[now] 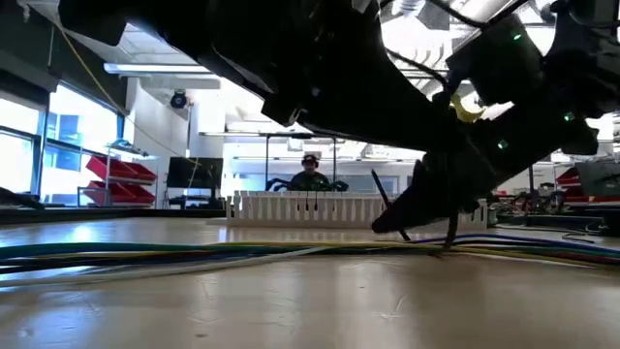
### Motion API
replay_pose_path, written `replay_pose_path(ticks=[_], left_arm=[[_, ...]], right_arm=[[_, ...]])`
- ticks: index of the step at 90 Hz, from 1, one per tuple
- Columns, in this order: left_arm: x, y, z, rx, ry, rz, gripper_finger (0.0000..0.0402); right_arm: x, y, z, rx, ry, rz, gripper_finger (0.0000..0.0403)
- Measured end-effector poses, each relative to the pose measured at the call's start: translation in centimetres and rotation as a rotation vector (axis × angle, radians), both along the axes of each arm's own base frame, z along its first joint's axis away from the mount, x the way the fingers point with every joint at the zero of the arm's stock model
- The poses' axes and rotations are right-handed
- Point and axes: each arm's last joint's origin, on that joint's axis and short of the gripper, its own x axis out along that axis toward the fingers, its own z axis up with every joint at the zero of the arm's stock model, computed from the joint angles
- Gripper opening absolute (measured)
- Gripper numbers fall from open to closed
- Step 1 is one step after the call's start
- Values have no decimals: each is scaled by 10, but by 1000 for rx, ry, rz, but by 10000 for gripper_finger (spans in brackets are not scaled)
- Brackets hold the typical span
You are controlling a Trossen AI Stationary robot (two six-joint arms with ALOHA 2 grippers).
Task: Ziptie cables
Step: Wrap the cables together using a black zip tie
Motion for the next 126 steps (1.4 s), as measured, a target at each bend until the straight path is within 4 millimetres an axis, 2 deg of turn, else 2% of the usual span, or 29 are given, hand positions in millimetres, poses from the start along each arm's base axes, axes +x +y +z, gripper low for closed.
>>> replay_pose_path(ticks=[18,50,73,80,93,111,126], left_arm=[[0,0,0,0,0,0,0],[0,0,0,1,1,0,0],[0,0,0,0,0,0,0],[0,0,0,1,1,0,0],[0,0,-1,2,9,-5,0],[0,0,-1,1,10,-7,0],[0,0,-1,0,10,-8,0]], right_arm=[[2,0,3,-21,-32,15,139],[4,-4,6,-19,-58,-14,152],[6,-14,6,16,-59,-40,227],[7,-15,6,4,-55,-23,239],[5,-15,11,-7,-31,11,233],[-1,-16,25,-11,7,14,198],[-4,-15,26,12,43,51,174]])
